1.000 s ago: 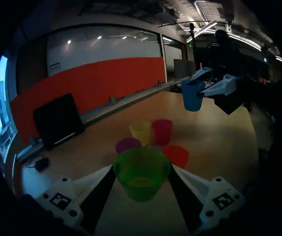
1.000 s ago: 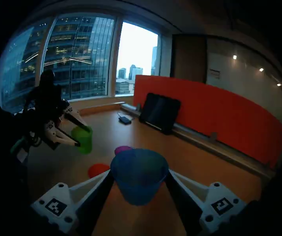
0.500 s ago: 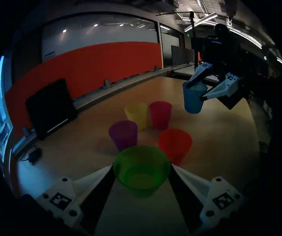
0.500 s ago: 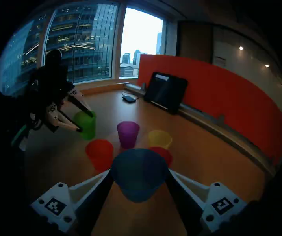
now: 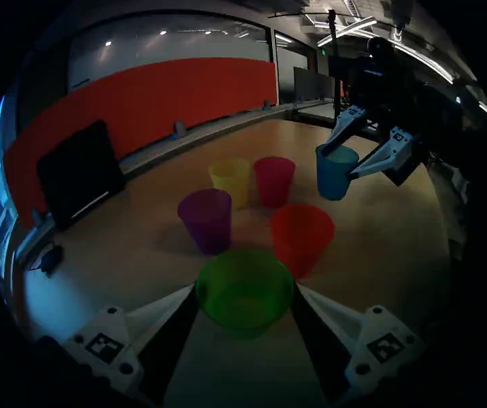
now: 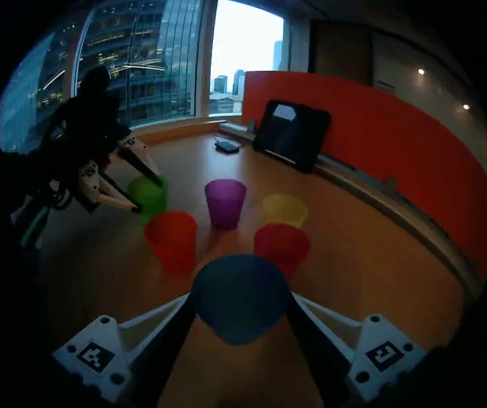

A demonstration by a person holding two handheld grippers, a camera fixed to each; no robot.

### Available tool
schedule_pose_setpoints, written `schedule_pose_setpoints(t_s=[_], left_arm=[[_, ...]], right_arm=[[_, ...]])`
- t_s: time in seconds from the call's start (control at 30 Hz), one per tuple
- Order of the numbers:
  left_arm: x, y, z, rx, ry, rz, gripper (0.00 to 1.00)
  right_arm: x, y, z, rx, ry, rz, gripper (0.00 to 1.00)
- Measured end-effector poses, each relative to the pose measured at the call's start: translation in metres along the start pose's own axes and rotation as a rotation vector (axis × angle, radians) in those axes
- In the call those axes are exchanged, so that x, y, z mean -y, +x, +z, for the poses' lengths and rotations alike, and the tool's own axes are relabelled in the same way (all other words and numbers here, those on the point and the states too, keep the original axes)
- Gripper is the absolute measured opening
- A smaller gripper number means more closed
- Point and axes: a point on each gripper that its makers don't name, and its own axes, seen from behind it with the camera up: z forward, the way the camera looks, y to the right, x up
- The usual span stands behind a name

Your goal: Pour water

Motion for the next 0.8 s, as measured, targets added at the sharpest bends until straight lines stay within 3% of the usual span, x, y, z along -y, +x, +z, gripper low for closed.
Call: schedule_pose_setpoints(t_s=[0.3, 0.8], left_arm=[[0.0, -0.009, 0.008, 0.008, -0.007, -0.015, 0.88], [0.005, -0.016, 0.008, -0.004, -0.014, -0.068, 0.89]], right_arm=[[0.004, -0.016, 0.009, 0.04, 0.006, -0.009, 0.93], [0.008, -0.026, 0.021, 0.065, 0.008, -0.008, 0.93]])
